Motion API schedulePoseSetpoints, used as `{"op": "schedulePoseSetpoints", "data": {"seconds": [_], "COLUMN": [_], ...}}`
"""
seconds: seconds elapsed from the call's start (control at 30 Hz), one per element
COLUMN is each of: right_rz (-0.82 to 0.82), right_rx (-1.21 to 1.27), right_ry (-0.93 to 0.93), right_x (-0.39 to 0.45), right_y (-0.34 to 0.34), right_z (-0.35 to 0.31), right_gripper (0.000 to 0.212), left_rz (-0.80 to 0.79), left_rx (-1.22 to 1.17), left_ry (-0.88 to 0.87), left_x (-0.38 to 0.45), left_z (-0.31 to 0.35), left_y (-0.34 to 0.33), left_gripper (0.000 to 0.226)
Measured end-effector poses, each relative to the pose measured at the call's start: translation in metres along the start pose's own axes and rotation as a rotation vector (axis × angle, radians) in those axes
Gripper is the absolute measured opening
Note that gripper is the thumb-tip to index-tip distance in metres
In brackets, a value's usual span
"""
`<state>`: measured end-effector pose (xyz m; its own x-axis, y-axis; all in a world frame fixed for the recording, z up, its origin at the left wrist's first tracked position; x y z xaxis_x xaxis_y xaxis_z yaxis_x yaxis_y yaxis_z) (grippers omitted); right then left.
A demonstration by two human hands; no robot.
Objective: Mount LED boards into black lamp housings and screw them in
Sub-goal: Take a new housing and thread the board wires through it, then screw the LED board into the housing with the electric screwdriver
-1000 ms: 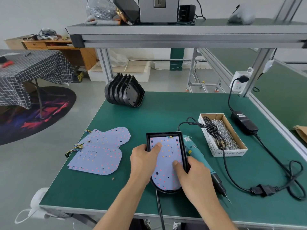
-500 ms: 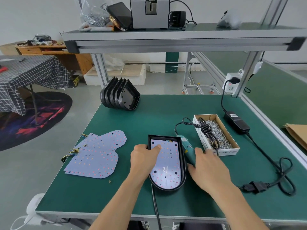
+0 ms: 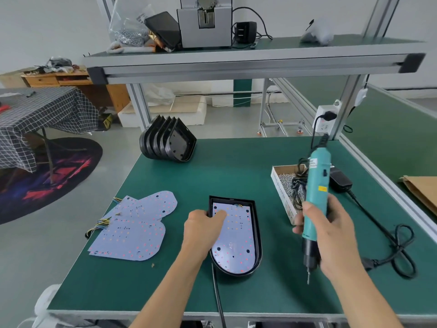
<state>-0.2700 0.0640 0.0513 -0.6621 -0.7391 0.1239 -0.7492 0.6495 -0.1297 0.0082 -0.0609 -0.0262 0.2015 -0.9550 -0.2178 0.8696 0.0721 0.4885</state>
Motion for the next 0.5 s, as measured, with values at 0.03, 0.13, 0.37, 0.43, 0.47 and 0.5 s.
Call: {"op": "schedulePoseSetpoints", "data": {"seconds": [0.03, 0.13, 0.37, 0.43, 0.47, 0.5], "right_rz": [-0.001, -0.059, 0.017, -0.027, -0.045, -0.051], "right_rx": [0.101, 0.311, 0.581, 0.623, 0.643, 0.664], "right_ry": [-0.006, -0.094, -0.138, -0.150, -0.158, -0.162], "right_x": [-0.001, -0.003, 0.005, 0.005, 0.003, 0.002], "right_y": [0.001, -0.006, 0.006, 0.007, 0.007, 0.007], "right_z": [0.001, 0.014, 0.028, 0.031, 0.033, 0.035], "right_gripper": [0.017, 0.020, 0.017, 0.020, 0.021, 0.022], "left_rz": [-0.010, -0.022, 0.111, 0.315, 0.390, 0.412], "left_rx": [-0.002, -0.016, 0.181, 0.180, 0.115, 0.054], "left_ry": [-0.002, 0.002, -0.132, -0.299, -0.430, -0.570], "left_x": [-0.001, -0.002, -0.016, -0.026, -0.034, -0.043], "left_z": [0.001, 0.003, 0.027, 0.053, 0.072, 0.094], "left_y": [0.000, 0.001, 0.032, 0.056, 0.064, 0.064], "left_gripper": [0.045, 0.051, 0.050, 0.045, 0.036, 0.025]}}
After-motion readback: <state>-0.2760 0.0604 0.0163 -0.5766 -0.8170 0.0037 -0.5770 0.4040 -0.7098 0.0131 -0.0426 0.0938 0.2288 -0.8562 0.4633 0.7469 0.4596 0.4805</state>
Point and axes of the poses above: each hand's wrist, its own x-axis towards the middle knuckle, its own y-axis out of the back of the hand, z = x × y, the point moved 10 cm from there along x, towards the middle knuckle, and after that the axes turned 9 degrees about z, right-handed, at the moved point
